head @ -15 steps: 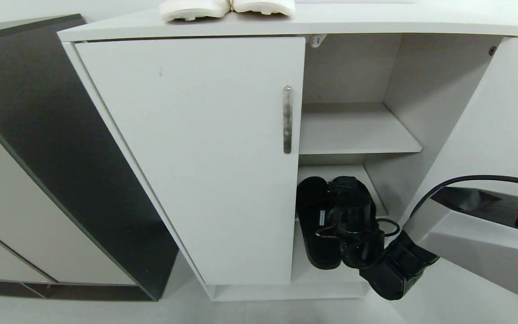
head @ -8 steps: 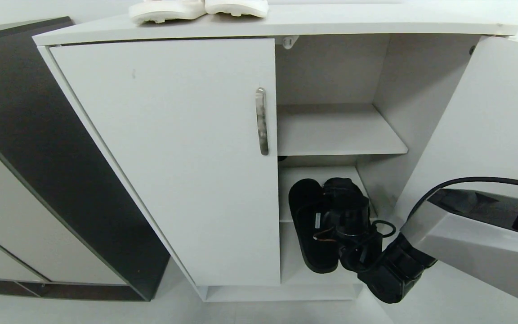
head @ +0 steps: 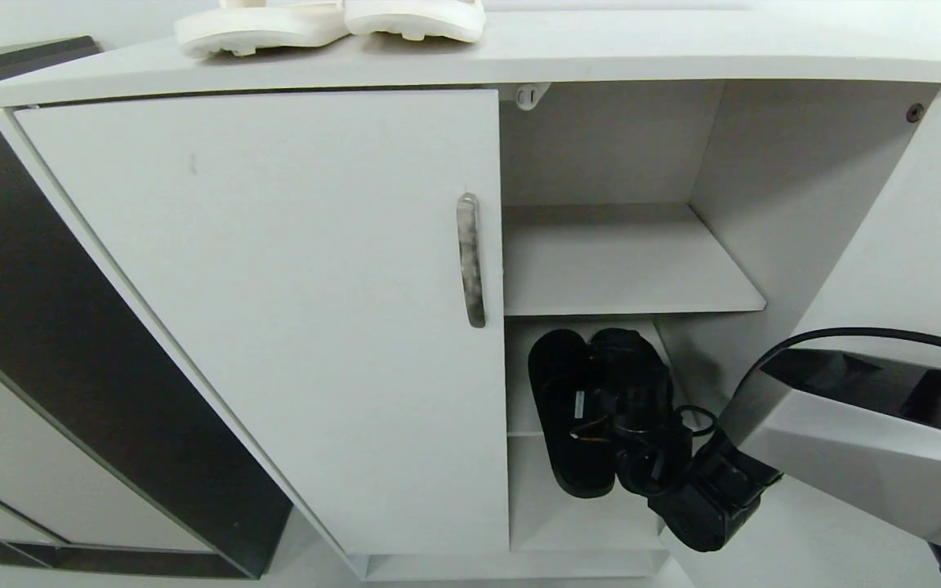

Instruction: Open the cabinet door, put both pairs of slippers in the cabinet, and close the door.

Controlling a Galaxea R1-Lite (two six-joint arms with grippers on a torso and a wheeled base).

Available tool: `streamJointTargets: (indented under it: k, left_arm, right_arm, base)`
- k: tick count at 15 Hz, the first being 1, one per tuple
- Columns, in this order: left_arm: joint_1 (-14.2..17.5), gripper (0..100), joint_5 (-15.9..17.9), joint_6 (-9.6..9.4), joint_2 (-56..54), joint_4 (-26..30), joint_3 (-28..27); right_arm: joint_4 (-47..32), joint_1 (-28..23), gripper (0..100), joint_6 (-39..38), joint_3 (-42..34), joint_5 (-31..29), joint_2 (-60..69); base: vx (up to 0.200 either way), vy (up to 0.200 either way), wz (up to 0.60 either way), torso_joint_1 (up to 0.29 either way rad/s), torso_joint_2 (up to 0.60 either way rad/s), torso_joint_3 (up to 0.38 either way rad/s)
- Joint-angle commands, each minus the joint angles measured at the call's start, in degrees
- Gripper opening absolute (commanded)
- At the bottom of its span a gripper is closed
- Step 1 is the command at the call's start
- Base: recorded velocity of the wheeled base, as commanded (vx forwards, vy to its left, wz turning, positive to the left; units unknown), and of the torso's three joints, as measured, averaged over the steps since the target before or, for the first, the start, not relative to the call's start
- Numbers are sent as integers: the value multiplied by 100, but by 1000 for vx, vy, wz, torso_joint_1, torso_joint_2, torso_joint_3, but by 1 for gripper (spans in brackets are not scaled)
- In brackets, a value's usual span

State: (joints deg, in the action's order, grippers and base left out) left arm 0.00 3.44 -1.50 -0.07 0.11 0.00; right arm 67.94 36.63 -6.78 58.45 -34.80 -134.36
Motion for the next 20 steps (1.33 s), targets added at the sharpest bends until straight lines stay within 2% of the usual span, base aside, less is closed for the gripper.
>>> streamJointTargets:
  k: [1, 5, 14, 20]
  left_arm:
    - [0, 0, -1, 1, 7, -2, 0]
    - [0, 0, -1, 1, 7, -2, 0]
    - [0, 0, -1, 9, 7, -2, 0]
    - [0, 0, -1, 9, 7, -2, 0]
  right_arm:
    - [26, -16, 0, -8, 70, 0, -187]
    - [9, -69, 0, -8, 412, 0, -424]
    - [-1380, -420, 0, -17, 2161, 79, -775]
    - [-1749, -517, 0, -17, 2654, 158, -960]
  base:
    - [0, 0, 0, 0, 0, 0]
    - [0, 0, 0, 0, 0, 0]
    - [0, 0, 0, 0, 0, 0]
    - [0, 0, 0, 0, 0, 0]
